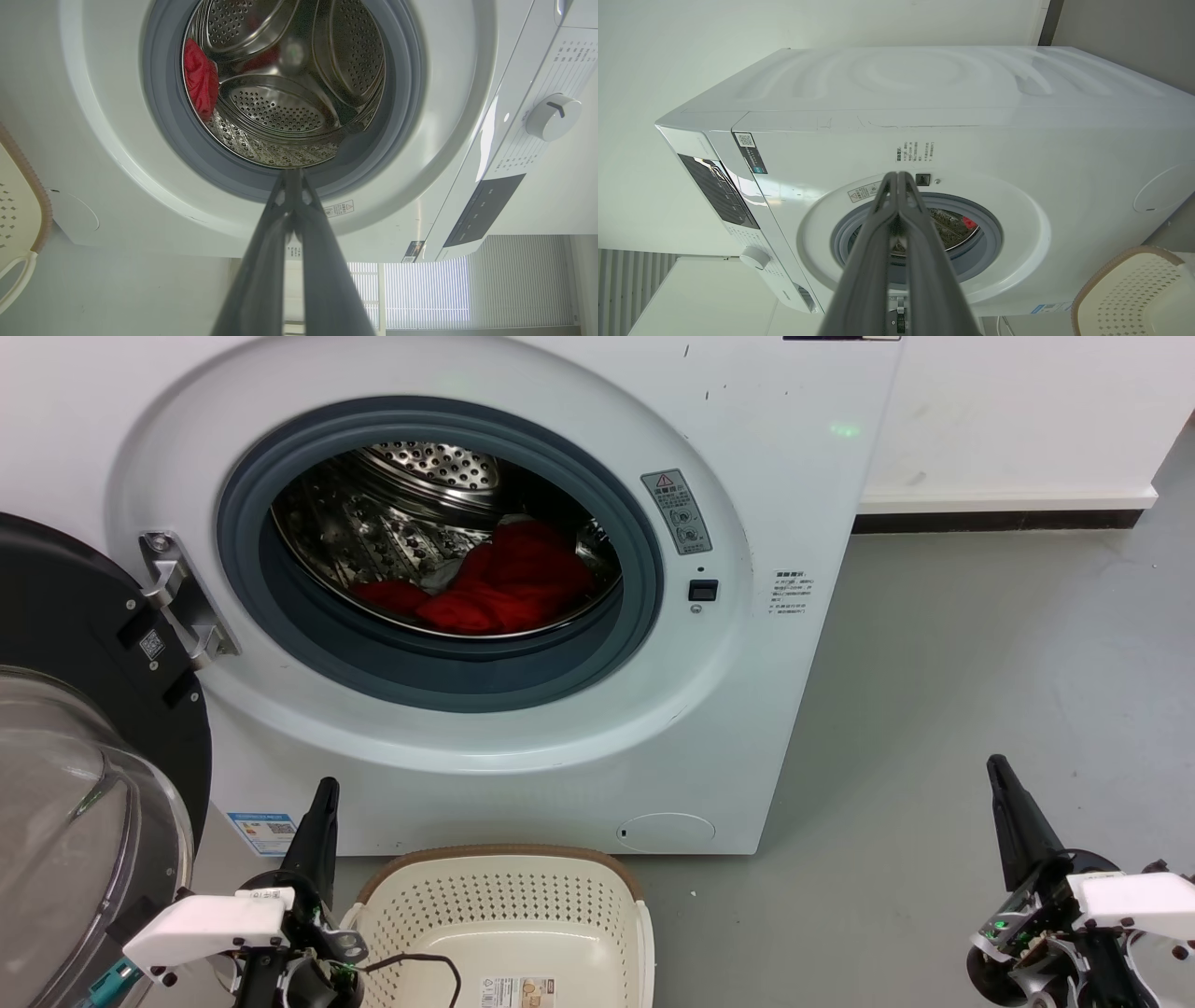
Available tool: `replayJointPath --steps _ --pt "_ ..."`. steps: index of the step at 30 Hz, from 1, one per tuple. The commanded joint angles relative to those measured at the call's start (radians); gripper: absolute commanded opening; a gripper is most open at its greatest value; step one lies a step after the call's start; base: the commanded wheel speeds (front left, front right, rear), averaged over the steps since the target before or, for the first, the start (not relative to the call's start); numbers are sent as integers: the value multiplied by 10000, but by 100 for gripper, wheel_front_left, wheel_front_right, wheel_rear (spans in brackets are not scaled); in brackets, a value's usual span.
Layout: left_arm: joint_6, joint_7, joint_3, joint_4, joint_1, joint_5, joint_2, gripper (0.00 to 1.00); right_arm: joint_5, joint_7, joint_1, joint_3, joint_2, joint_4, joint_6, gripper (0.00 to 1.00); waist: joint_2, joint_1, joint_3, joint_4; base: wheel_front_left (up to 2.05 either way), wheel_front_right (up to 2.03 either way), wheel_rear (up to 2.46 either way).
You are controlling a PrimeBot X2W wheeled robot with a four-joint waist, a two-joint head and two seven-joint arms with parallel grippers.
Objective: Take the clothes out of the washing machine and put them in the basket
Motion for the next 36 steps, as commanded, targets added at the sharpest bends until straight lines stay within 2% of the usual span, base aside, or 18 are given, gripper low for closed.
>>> replayJointPath --steps 1,22,23,31,36 --pt "-31 31 11 -9 -61 7 -21 0 -44 -1 -126 6 31 9 -3 0 0 0 0 0 0 0 0" --pt "2 -11 -16 53 20 2 -2 0 -1 -7 25 7 0 43 0 0 0 0 0 0 0 0 0" --pt "2 -17 -34 134 75 4 -8 100 0 -12 82 17 4 122 0 100 0 0 1 -1 0 0 0" --pt "2 -418 -487 -36 53 201 -5 100 -228 -413 232 332 6 -90 -2 100 0 0 7 -16 0 0 0" --pt "2 -662 -577 -331 30 884 0 100 -759 -653 291 379 7 -271 -2 100 0 0 11 -24 0 0 0"
